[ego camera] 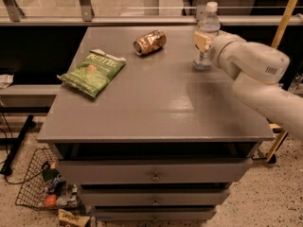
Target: Place blue plastic bottle upright
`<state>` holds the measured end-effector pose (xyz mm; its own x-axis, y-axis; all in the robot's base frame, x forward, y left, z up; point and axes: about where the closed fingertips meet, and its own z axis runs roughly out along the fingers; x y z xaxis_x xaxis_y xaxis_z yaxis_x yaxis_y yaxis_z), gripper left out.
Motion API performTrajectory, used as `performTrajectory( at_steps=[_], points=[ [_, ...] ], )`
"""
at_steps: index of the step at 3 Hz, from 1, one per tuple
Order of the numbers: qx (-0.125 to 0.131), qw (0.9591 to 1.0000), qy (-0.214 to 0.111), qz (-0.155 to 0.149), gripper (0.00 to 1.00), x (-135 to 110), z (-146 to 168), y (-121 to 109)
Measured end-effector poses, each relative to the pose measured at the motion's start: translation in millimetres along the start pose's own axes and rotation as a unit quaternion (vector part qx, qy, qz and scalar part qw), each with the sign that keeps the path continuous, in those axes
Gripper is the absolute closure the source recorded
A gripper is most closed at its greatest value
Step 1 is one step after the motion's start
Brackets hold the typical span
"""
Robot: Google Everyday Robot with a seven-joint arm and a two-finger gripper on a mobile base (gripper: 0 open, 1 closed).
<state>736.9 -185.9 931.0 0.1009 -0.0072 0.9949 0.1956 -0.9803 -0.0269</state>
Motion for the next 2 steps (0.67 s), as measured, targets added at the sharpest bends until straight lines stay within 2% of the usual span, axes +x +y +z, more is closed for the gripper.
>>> performTrajectory(
  at_steps=[1, 2],
  points=[
    [0.019, 0.9990, 0.007, -0.039, 1.00, -22.4, 6.5, -27.1],
    [0.018, 0.9990, 0.007, -0.039, 1.00, -19.5, 6.2, -27.1]
  ],
)
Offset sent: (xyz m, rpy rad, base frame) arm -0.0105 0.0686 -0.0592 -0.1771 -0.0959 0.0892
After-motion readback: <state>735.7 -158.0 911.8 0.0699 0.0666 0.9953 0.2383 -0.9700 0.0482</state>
